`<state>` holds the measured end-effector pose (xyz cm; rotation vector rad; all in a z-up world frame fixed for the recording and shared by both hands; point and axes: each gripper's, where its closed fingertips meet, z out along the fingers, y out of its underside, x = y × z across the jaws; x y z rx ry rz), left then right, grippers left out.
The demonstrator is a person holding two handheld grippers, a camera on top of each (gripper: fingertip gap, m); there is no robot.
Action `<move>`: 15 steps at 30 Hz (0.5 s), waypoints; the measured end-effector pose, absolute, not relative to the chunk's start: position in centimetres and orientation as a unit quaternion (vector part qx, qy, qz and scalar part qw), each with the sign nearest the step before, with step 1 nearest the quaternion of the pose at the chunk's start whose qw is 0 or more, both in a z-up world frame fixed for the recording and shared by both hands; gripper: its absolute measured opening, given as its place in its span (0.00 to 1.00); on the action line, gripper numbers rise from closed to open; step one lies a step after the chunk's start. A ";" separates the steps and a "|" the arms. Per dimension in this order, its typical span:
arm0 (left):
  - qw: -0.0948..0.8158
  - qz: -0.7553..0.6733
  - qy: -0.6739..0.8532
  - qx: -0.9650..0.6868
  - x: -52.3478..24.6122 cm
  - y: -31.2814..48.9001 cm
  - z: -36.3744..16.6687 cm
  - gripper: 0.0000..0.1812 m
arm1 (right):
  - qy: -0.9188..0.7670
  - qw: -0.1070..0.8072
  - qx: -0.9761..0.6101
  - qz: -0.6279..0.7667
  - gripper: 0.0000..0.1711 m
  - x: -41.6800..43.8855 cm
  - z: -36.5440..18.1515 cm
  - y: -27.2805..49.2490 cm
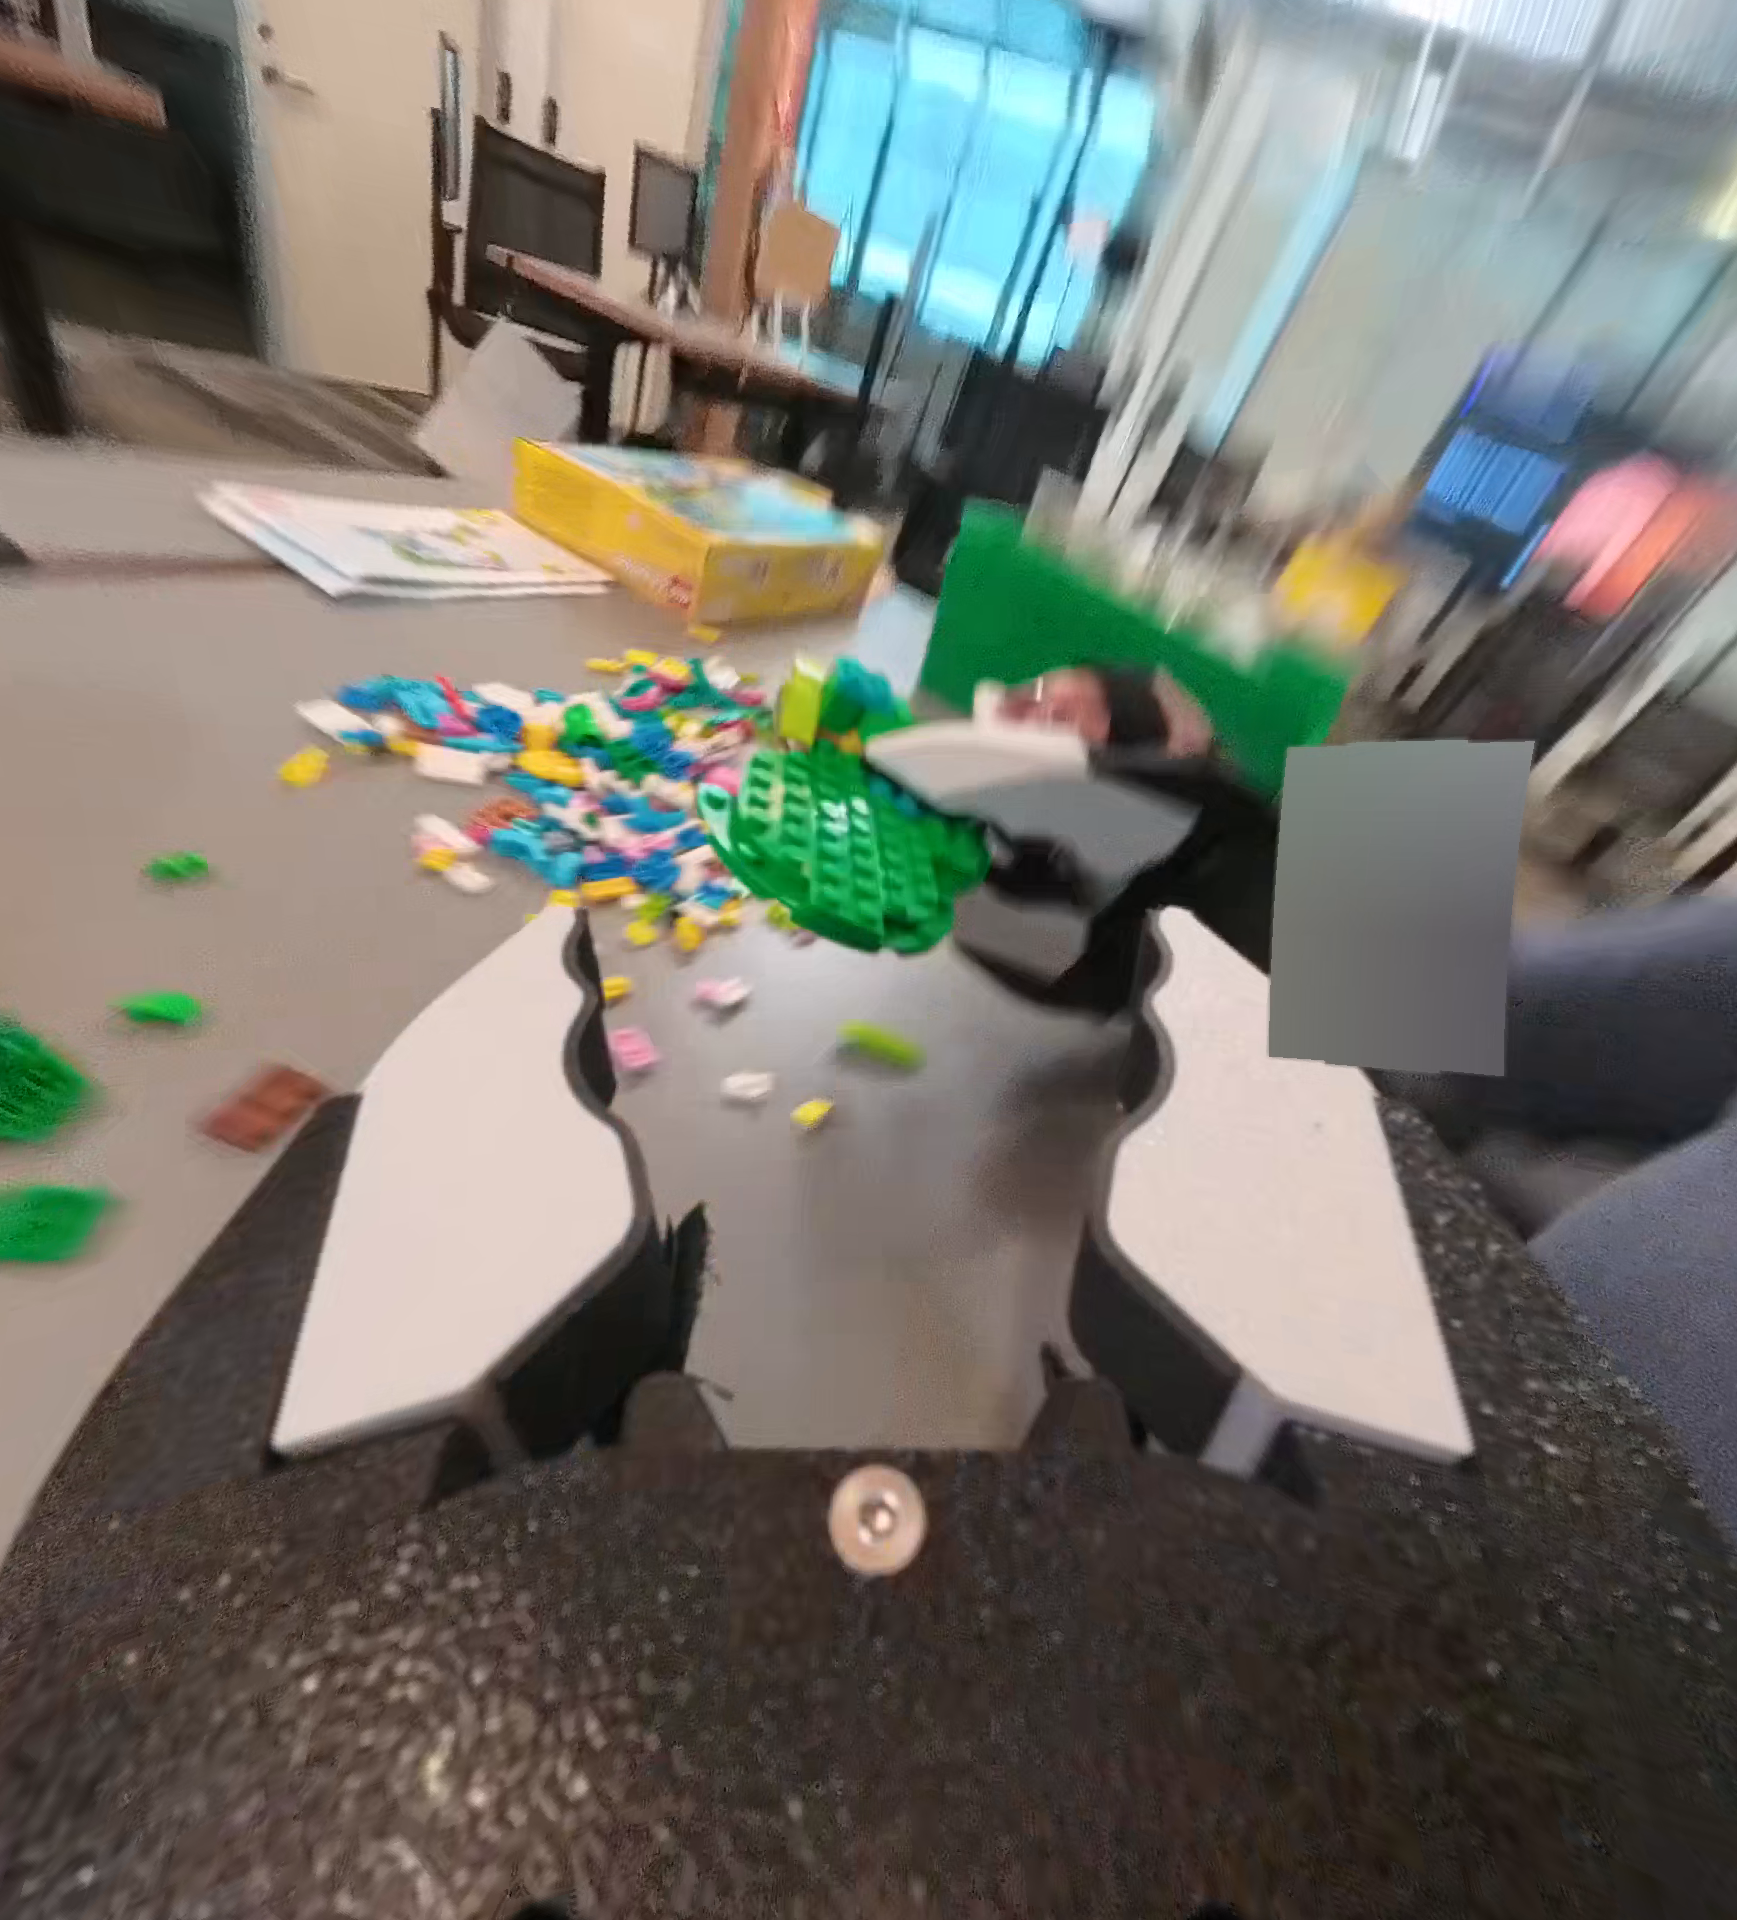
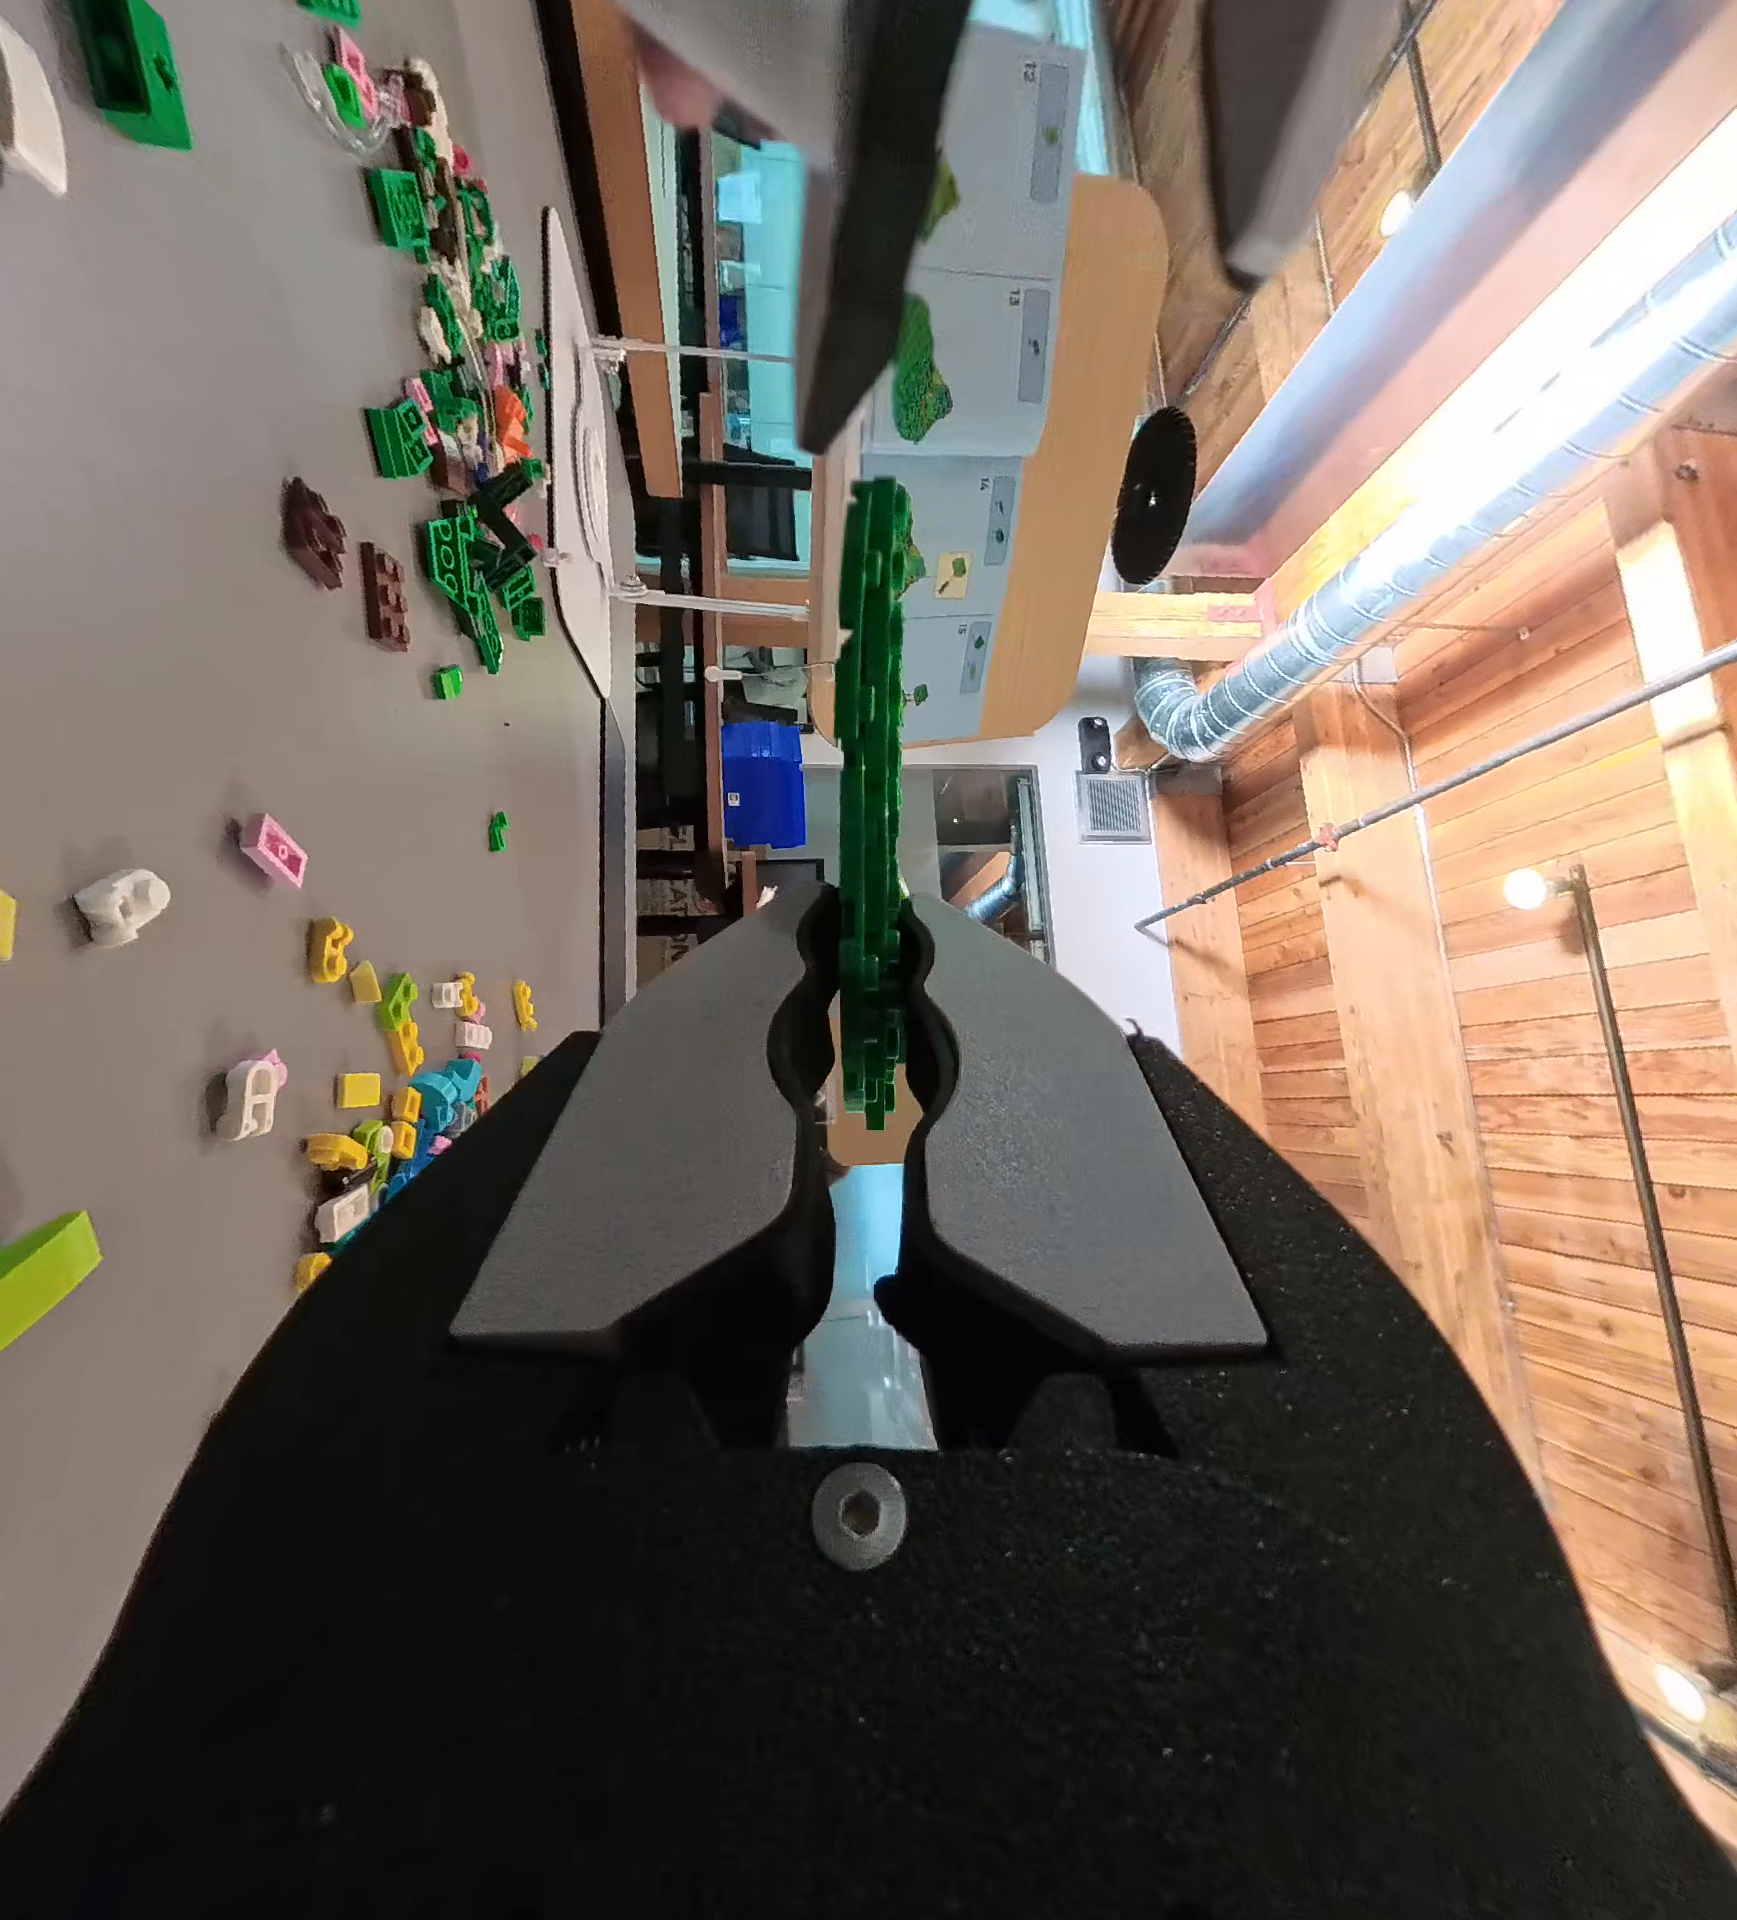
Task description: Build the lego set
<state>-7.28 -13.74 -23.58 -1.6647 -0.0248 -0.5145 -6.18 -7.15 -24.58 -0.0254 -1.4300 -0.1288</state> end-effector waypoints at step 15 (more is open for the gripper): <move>0.524 -0.542 -0.216 -0.620 -6.4 -10.0 -26.6 0.07 | -0.671 0.738 0.024 -0.059 0.04 -6.5 -26.3 -7.9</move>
